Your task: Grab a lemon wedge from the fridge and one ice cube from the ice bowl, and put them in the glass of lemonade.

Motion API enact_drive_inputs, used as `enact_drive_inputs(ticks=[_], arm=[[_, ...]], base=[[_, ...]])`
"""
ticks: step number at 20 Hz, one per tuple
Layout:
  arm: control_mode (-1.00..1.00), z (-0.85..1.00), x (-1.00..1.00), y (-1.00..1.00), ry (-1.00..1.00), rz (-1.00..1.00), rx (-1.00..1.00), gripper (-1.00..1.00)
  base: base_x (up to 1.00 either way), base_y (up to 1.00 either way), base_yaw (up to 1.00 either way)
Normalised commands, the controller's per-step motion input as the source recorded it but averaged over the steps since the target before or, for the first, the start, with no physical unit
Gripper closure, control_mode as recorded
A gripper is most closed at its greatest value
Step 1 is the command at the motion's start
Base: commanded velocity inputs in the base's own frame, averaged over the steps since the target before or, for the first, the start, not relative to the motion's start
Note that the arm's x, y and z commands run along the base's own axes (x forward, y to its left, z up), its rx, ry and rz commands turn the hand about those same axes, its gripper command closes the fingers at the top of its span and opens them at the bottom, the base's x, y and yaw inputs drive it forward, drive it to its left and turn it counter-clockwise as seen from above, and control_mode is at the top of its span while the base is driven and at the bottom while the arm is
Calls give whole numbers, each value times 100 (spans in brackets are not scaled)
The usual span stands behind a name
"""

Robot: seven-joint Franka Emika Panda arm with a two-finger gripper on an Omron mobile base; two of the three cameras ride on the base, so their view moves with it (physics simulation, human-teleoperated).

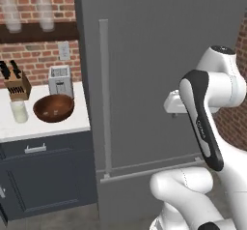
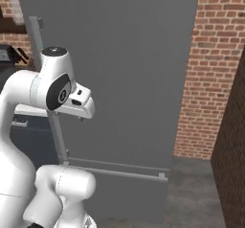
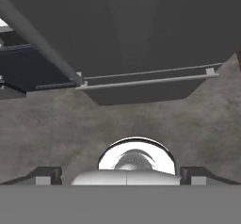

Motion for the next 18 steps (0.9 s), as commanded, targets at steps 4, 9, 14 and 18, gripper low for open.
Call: enact_drive_inputs(ticks=[4, 9, 14, 18], arm=[[100, 0, 0, 0, 0, 0, 0, -100], [100, 0, 0, 0, 0, 0, 0, -100], [100, 0, 0, 0, 0, 0, 0, -100], [100, 0, 0, 0, 0, 0, 0, -100]], base=[[-28, 100, -9], [-20, 43, -1], [0, 26, 0], [0, 20, 0]])
